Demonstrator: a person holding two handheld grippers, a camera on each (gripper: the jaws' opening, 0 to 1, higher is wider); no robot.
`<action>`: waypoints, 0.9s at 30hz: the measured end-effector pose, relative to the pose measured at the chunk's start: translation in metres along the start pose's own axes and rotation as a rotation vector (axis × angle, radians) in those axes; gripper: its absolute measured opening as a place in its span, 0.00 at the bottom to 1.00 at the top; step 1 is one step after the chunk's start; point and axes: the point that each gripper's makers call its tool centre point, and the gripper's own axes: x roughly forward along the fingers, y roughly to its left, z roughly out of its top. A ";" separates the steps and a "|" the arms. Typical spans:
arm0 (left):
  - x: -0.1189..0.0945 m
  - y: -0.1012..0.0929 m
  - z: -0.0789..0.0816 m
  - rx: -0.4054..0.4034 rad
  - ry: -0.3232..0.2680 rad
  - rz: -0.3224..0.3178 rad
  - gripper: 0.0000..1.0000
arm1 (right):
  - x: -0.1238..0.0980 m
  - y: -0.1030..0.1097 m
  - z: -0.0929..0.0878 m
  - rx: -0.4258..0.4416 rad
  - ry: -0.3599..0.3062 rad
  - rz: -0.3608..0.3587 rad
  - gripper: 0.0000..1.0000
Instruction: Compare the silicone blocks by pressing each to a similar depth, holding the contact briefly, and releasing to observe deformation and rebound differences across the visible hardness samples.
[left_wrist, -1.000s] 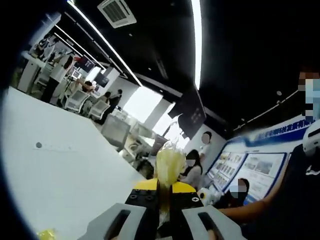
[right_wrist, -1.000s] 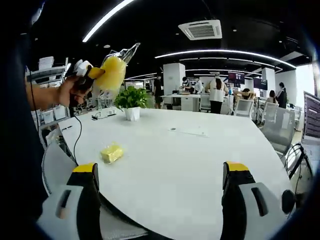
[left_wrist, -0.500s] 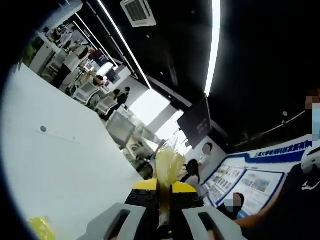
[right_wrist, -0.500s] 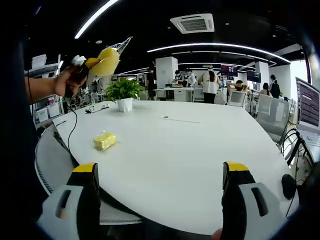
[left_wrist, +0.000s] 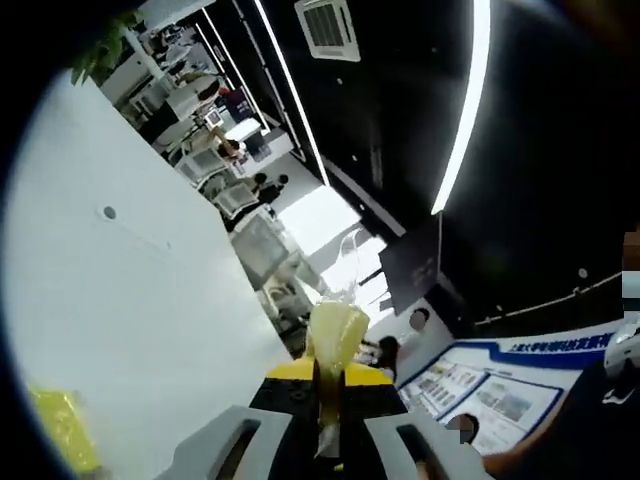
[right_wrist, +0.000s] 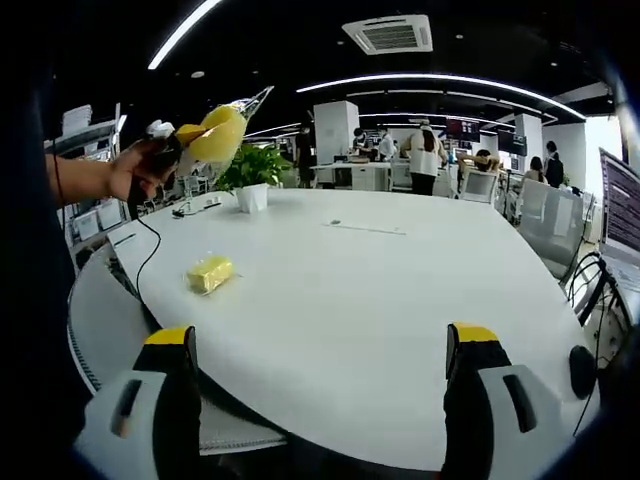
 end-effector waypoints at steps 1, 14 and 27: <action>0.002 0.006 -0.007 -0.008 0.005 0.003 0.03 | 0.000 -0.001 0.001 -0.005 -0.004 -0.007 0.97; 0.013 0.068 -0.043 -0.200 -0.011 0.072 0.03 | -0.002 -0.002 -0.004 0.022 0.004 -0.015 0.97; 0.026 0.125 -0.082 -0.356 0.014 0.186 0.03 | 0.005 0.003 -0.004 0.040 0.005 0.003 0.97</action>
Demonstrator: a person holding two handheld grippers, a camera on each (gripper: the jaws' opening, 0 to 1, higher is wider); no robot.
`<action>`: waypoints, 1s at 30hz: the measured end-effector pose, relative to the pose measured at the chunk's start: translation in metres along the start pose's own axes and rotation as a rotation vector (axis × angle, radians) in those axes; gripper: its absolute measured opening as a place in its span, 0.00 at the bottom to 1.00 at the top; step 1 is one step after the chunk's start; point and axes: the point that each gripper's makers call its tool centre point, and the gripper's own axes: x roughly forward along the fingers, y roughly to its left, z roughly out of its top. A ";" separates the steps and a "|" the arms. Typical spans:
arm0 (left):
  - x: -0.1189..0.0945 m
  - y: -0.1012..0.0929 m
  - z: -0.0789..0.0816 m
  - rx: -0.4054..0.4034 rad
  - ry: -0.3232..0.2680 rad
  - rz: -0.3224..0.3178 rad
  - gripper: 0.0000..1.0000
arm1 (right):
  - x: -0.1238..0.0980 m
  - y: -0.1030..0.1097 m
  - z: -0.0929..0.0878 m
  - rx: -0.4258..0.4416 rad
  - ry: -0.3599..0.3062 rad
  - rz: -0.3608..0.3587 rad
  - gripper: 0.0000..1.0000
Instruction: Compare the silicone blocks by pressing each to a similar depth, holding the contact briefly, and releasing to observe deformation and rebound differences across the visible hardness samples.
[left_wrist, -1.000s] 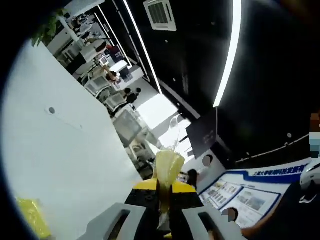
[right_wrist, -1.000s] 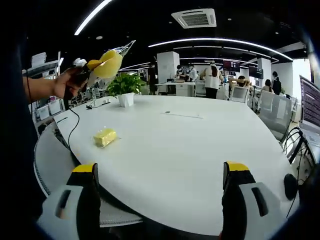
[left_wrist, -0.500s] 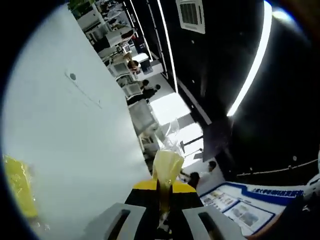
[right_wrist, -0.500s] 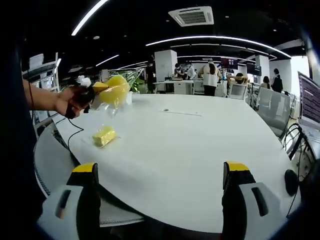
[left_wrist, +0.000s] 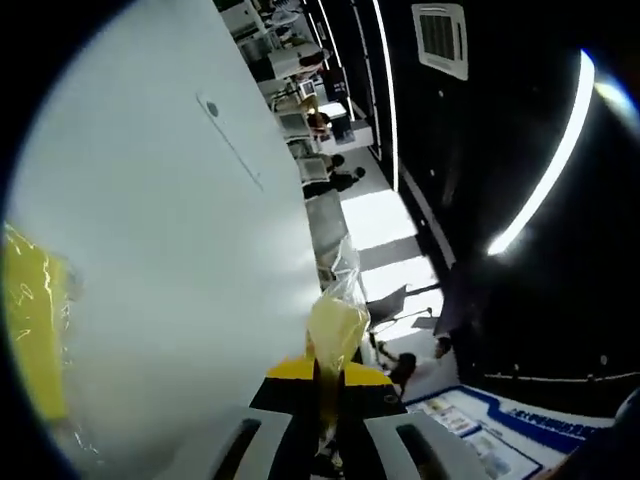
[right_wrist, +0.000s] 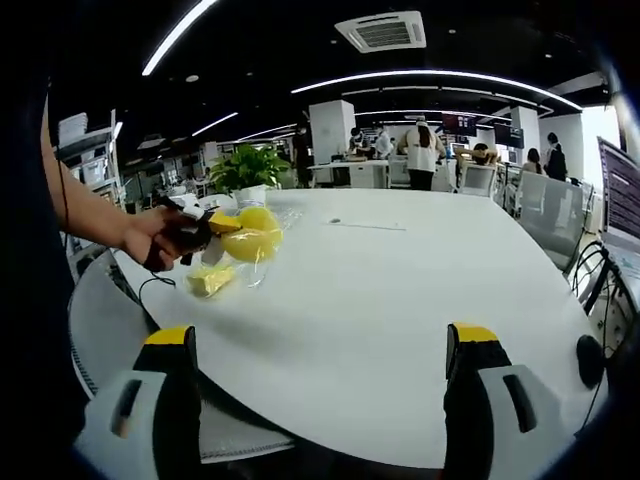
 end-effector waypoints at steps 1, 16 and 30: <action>0.002 0.003 -0.002 0.007 0.004 0.010 0.03 | 0.000 0.000 0.000 0.000 -0.001 -0.002 0.97; 0.015 0.057 -0.016 -0.112 0.023 0.170 0.03 | 0.002 -0.010 -0.010 -0.002 -0.008 -0.001 0.97; 0.018 0.095 -0.022 -0.173 -0.009 0.314 0.04 | 0.002 -0.018 -0.017 0.032 0.011 0.008 0.97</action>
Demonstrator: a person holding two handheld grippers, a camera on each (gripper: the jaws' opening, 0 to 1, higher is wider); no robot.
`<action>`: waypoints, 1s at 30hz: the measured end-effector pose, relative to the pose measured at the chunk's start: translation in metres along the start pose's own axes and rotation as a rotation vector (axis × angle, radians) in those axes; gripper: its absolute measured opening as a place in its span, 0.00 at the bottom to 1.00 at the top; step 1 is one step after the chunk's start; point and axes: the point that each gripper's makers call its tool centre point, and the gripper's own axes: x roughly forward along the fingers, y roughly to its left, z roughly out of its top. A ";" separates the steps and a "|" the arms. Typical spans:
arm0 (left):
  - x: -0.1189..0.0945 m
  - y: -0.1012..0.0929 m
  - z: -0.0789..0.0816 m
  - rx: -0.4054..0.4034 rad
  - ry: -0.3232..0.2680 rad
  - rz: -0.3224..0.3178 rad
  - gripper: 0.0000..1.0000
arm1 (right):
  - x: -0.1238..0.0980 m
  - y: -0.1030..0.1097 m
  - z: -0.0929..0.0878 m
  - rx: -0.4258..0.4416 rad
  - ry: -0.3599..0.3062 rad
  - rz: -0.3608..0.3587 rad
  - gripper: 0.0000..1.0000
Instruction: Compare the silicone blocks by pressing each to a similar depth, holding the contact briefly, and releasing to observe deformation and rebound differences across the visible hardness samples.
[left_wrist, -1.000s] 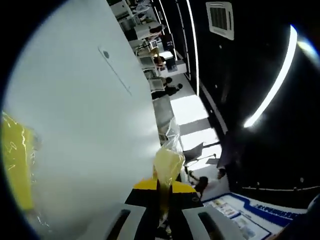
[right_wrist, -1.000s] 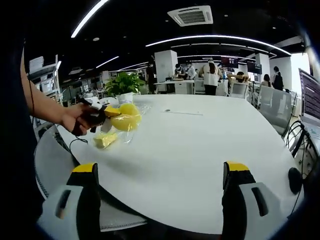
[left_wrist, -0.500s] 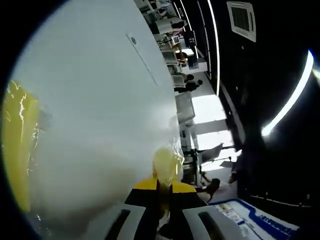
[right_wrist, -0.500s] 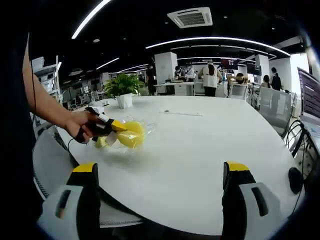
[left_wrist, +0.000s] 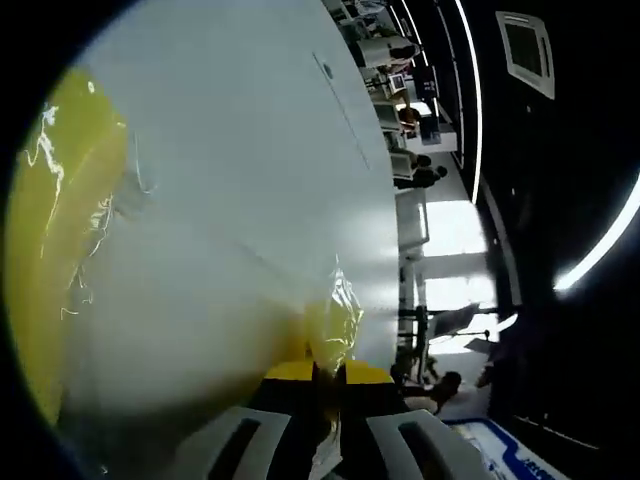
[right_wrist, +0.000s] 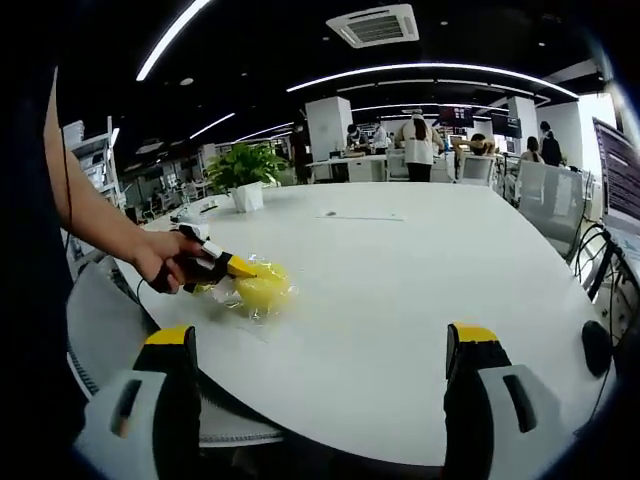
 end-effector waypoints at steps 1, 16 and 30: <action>0.000 0.001 0.001 0.000 -0.003 0.010 0.05 | 0.000 -0.001 -0.001 -0.003 0.004 -0.001 0.97; 0.003 0.017 0.004 0.196 0.025 0.178 0.08 | 0.002 -0.001 -0.003 -0.002 0.020 0.003 0.97; -0.022 -0.005 0.024 0.563 -0.070 0.093 0.38 | 0.003 0.004 -0.004 -0.002 0.020 0.009 0.97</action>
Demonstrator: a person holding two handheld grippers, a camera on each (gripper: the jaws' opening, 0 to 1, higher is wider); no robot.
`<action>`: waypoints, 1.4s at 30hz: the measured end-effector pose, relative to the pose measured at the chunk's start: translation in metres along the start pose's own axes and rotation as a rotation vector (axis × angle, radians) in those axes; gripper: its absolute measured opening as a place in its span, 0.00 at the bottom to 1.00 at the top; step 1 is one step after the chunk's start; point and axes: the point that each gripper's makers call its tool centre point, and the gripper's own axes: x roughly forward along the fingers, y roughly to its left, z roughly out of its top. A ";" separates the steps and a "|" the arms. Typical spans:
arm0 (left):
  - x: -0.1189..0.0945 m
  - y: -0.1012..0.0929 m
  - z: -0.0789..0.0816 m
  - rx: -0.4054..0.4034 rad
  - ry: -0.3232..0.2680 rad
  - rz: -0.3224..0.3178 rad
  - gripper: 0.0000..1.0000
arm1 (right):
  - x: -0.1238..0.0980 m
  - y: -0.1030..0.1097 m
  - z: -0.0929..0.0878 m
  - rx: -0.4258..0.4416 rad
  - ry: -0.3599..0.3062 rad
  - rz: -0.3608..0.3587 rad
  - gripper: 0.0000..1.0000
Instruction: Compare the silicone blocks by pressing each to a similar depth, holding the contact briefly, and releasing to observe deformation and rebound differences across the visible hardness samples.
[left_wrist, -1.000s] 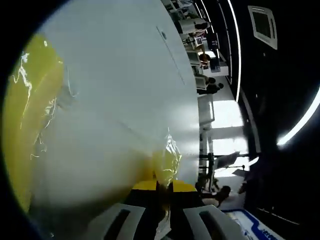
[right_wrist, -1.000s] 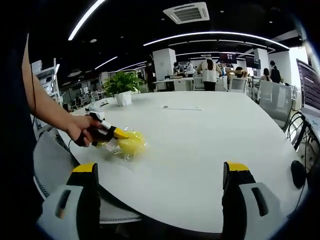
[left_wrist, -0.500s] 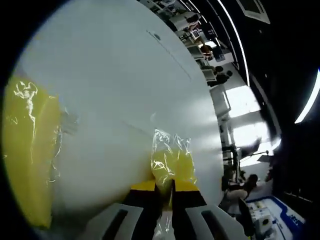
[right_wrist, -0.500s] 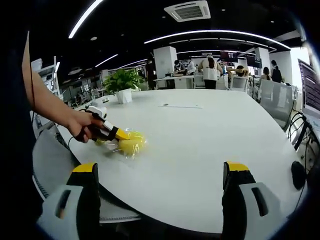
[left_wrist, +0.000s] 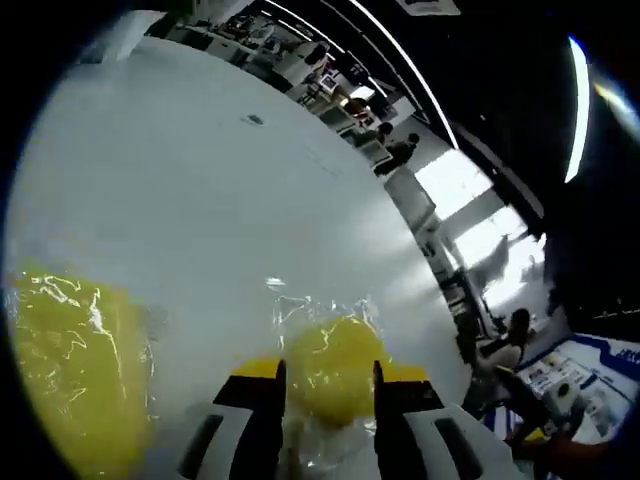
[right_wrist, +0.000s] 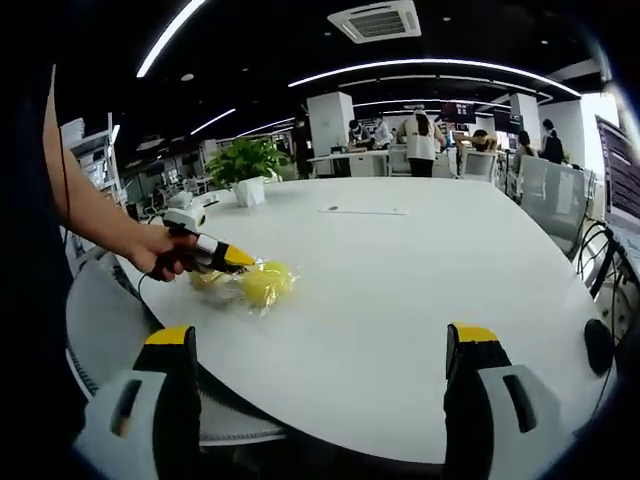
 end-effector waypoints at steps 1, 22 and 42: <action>-0.004 -0.010 0.007 0.032 -0.032 -0.052 0.44 | 0.001 0.000 0.000 -0.002 -0.002 0.002 0.97; -0.161 0.017 0.058 0.658 -0.141 0.018 1.00 | 0.019 0.016 0.014 -0.031 -0.017 0.032 0.97; -0.270 0.114 0.017 0.575 -0.144 0.119 1.00 | 0.029 0.038 0.002 -0.057 0.003 0.022 0.97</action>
